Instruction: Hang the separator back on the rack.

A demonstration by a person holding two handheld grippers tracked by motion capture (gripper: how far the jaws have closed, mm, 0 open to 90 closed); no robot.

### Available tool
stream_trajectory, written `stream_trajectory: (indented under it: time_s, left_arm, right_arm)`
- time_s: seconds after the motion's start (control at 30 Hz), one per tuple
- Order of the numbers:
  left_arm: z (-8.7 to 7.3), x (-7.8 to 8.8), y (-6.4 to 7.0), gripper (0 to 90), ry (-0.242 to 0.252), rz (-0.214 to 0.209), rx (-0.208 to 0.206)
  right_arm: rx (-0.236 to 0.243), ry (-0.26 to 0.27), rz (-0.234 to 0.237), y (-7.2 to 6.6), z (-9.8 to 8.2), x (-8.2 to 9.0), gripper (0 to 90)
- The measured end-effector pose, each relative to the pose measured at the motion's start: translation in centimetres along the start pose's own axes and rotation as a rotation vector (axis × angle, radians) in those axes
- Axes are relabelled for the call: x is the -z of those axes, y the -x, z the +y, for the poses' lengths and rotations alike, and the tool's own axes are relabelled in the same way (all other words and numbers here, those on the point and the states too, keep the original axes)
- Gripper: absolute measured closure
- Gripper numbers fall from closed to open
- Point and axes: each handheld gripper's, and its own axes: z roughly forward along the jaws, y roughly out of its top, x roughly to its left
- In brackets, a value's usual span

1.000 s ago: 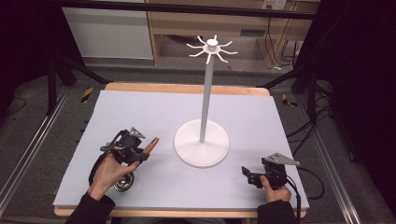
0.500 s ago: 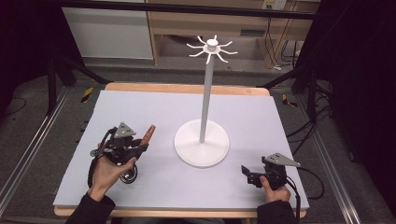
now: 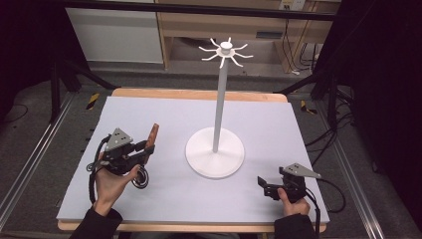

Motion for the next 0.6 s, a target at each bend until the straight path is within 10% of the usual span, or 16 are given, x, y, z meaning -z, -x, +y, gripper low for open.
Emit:
stream_trajectory:
  time_s: [0.6]
  left_arm:
    - [3.2,2.2,0.4,67.4,0.139,-0.016,0.011]
  right_arm:
    - [0.004,0.01,-0.001,0.1,0.0,0.1,7.2]
